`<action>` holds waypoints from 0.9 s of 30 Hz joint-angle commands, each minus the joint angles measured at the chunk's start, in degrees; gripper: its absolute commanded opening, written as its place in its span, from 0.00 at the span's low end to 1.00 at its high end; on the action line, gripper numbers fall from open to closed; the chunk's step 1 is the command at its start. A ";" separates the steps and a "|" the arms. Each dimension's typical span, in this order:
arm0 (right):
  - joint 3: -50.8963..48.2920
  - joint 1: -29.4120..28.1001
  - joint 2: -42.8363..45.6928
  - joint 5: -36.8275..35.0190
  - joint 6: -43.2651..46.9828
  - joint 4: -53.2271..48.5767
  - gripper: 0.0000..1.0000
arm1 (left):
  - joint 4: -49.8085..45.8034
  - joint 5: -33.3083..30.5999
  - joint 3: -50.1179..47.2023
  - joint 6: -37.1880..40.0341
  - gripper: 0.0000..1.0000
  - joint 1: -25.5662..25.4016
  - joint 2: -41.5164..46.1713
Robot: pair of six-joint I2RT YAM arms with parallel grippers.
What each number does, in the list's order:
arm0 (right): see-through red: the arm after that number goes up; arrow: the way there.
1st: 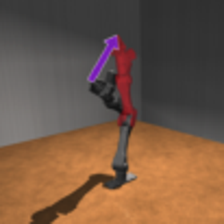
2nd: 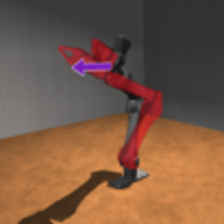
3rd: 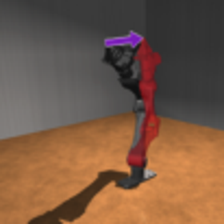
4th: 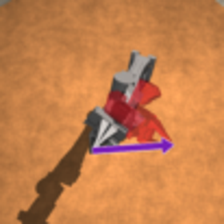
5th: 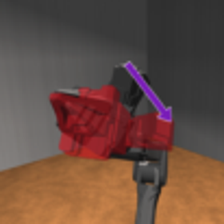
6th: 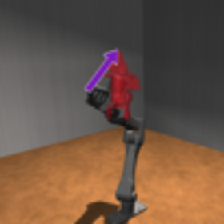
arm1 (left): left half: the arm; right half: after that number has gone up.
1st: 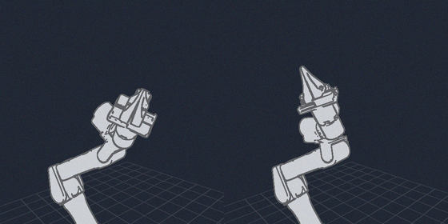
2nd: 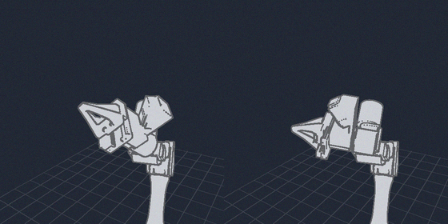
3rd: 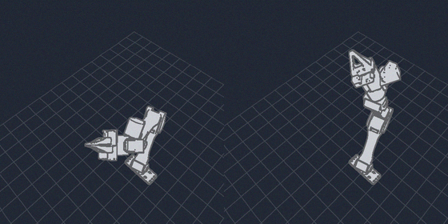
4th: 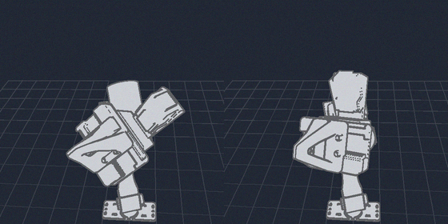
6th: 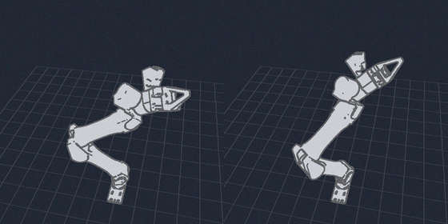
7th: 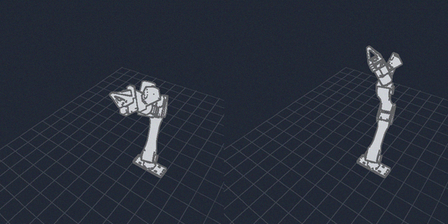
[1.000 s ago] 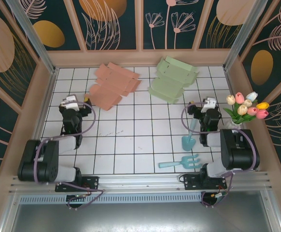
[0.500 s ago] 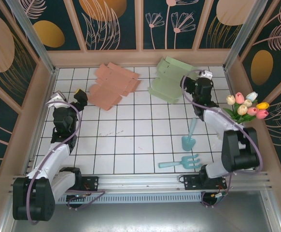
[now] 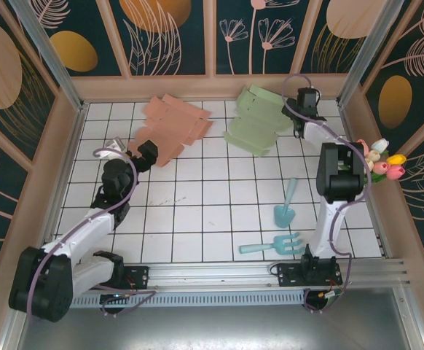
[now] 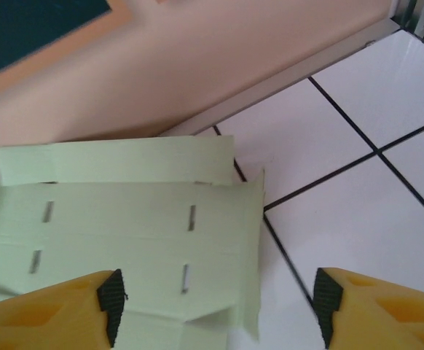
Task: Fold the paper box
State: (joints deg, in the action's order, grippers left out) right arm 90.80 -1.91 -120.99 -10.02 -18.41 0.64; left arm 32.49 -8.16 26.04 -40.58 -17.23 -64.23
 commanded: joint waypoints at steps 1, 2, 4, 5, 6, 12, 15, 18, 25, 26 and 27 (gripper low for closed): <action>7.21 0.91 -5.43 -1.03 2.14 -8.16 0.67 | 3.29 -0.97 2.78 2.10 0.99 -2.19 -3.76; 9.20 1.21 -6.97 -0.75 2.34 -9.17 0.64 | 3.53 -1.15 3.41 2.63 0.99 -2.81 -5.05; 13.01 1.63 -9.61 0.96 3.38 -10.89 0.57 | 3.80 -1.36 4.57 3.41 0.99 -3.69 -7.33; 14.99 1.66 -10.62 1.80 3.79 -12.01 0.55 | 4.10 -1.16 5.18 3.75 0.99 -4.06 -8.45; 16.52 1.67 -11.42 2.43 4.07 -12.67 0.55 | 4.44 -0.98 5.65 3.94 0.99 -4.36 -9.56; 28.78 2.00 -18.24 4.60 4.32 -23.47 0.51 | 5.20 -0.62 8.05 4.23 0.99 -5.26 -15.10; 29.53 2.38 -18.71 6.15 4.34 -24.50 0.46 | 5.52 -0.26 8.58 4.22 0.99 -5.59 -16.60; 30.72 3.15 -19.28 8.64 3.70 -26.10 0.45 | 5.81 -0.19 8.80 4.27 0.99 -5.78 -17.37; 31.09 3.57 -19.36 10.77 3.37 -28.14 0.35 | 5.92 -0.10 8.47 4.32 0.99 -6.14 -17.27; 31.10 3.52 -19.29 10.67 3.33 -28.22 0.34 | 6.00 -0.10 8.24 4.19 0.99 -6.21 -17.18; 31.10 3.56 -19.28 10.64 3.34 -28.41 0.34 | 6.09 -0.10 8.15 4.04 0.99 -6.23 -17.17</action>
State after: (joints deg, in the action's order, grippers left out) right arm 119.87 1.58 -138.96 -0.73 -15.33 -25.02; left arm 36.42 -8.12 33.43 -37.50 -22.94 -81.30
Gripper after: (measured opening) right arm 0.342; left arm 0.988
